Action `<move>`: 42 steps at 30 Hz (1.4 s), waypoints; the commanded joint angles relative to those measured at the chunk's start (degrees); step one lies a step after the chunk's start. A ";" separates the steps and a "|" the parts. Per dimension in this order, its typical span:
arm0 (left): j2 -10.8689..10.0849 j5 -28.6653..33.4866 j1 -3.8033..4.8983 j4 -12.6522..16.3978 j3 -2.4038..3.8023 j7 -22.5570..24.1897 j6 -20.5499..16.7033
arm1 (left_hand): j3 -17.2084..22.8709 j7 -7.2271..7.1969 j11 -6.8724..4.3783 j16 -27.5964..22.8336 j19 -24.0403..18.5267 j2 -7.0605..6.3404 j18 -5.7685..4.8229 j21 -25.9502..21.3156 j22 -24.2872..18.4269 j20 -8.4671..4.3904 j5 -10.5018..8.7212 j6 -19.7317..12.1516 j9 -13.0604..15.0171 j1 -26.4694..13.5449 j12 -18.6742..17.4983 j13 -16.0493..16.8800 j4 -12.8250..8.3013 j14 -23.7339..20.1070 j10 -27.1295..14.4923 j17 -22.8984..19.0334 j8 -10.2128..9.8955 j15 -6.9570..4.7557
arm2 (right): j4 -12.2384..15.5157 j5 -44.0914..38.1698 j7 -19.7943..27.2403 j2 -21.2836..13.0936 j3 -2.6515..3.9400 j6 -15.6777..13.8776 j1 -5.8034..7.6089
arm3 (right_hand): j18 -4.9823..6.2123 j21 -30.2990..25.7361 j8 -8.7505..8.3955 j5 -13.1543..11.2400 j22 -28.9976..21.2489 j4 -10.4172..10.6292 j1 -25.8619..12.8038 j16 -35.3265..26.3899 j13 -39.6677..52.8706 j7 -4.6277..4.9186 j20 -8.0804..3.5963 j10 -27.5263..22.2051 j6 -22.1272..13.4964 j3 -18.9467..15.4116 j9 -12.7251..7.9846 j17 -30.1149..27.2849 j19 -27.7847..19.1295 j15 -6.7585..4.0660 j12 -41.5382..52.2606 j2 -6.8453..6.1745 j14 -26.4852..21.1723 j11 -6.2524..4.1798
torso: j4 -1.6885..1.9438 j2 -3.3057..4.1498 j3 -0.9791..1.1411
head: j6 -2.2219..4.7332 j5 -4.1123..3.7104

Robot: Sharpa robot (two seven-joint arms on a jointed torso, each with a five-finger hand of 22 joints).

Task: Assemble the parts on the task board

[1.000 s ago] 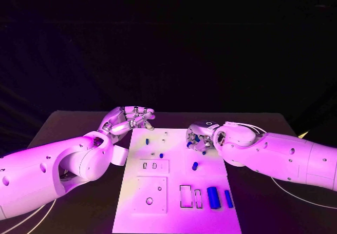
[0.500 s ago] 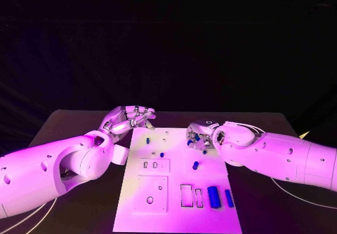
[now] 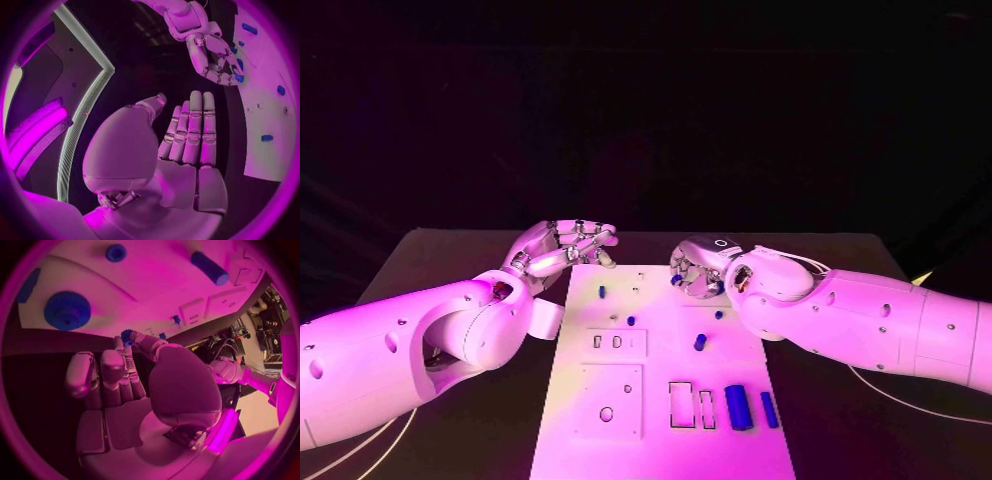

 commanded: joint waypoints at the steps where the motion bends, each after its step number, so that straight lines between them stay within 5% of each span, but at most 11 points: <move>1: 0.23 0.78 0.07 0.11 0.06 1.12 1.22 | 0.10 0.82 0.25 -0.17 -0.55 0.47 0.03 0.36 0.09 -0.04 0.19 -0.57 0.07 -0.37 -0.38 0.09 0.42 -0.37 0.03 0.08 -0.25 -0.03 | -1.19 -0.94 -1.12 1.44 0.11 -3.12 0.19 | -0.62 0.43 0.30 0.15 0.15 -0.04 0.01 0.32 0.04 0.04 -0.02 0.46 0.38 0.26 0.08 0.12 0.56 -0.32 0.37 0.61 0.08 0.04 | 0.39 0.30 0.05 | 0.16 -0.20; 20: 0.33 1.99 0.09 0.39 0.08 1.40 1.33 | 0.12 0.88 0.31 -0.21 -0.72 0.65 0.03 0.35 0.08 0.04 0.20 -0.66 0.09 -0.59 -0.44 0.11 0.58 -0.53 -0.07 0.18 -0.32 0.05 | -7.93 0.88 0.20 8.49 0.21 -2.84 0.51 | -0.64 0.54 0.19 0.58 0.35 -0.06 -0.32 0.82 -0.12 0.31 0.06 -0.01 -0.19 0.34 0.37 0.26 0.59 -0.23 0.08 0.37 0.05 0.26 | 1.77 1.05 -0.61 | 0.47 -0.33; 30: 0.39 2.03 0.36 0.50 0.09 1.41 1.31 | 0.14 0.88 0.32 -0.23 -0.76 0.70 0.03 0.34 0.07 0.06 0.20 -0.68 0.10 -0.60 -0.45 0.12 0.58 -0.58 -0.10 0.20 -0.34 0.07 | -9.44 1.21 0.68 9.83 0.21 -2.48 0.37 | -0.65 0.56 0.15 0.67 0.39 -0.02 -0.46 0.93 -0.16 0.38 0.10 -0.12 -0.35 0.32 0.45 0.27 0.58 -0.19 0.01 0.28 0.02 0.32 | 1.95 1.26 -0.75 | 0.31 -0.28; 42: 0.37 2.04 0.62 0.54 0.10 1.41 1.30 | 0.15 0.89 0.33 -0.25 -0.80 0.71 0.03 0.33 0.07 0.07 0.20 -0.70 0.11 -0.60 -0.46 0.12 0.57 -0.62 -0.11 0.22 -0.35 0.08 | -10.87 1.38 1.02 10.41 0.20 -0.96 0.21 | -0.65 0.58 0.08 0.74 0.44 0.04 -0.63 1.04 -0.21 0.45 0.14 -0.28 -0.55 0.31 0.52 0.27 0.57 -0.14 -0.08 0.20 -0.02 0.39 | 1.85 1.17 -0.67 | -0.18 0.12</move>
